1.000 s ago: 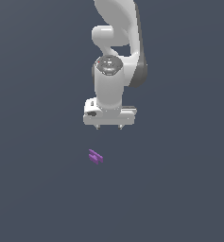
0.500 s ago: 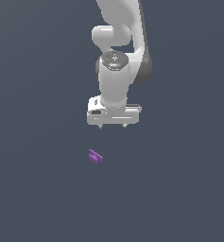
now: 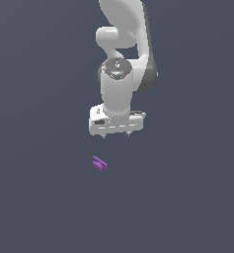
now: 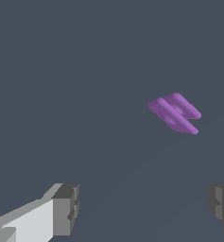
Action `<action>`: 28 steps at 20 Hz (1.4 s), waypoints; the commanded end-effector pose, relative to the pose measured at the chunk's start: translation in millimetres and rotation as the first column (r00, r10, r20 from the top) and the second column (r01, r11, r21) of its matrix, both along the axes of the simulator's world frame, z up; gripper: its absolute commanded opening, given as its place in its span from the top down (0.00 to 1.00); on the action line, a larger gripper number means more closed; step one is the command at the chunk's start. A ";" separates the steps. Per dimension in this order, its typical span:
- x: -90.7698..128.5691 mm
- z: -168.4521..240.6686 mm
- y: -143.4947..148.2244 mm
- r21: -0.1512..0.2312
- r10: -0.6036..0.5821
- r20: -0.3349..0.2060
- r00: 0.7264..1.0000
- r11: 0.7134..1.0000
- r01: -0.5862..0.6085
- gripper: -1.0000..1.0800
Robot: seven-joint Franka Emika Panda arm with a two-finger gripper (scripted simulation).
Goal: Pick up the object and move it to a goal position.
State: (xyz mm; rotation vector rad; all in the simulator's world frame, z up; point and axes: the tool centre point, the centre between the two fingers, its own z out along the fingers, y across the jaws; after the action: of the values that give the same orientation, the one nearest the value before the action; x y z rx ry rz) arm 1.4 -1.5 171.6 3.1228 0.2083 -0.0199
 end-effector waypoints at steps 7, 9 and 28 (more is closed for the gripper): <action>16.0 -14.7 -13.5 -0.001 0.169 -0.002 0.986 0.986 -0.169 0.04; 20.4 -19.1 -17.5 -0.001 0.217 -0.002 0.976 0.976 -0.217 0.04; 57.2 -63.6 -58.5 0.009 0.623 0.003 0.782 0.782 -0.623 0.04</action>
State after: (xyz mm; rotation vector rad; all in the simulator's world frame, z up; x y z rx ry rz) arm 56.1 -56.7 111.5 2.9052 1.1779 -0.0137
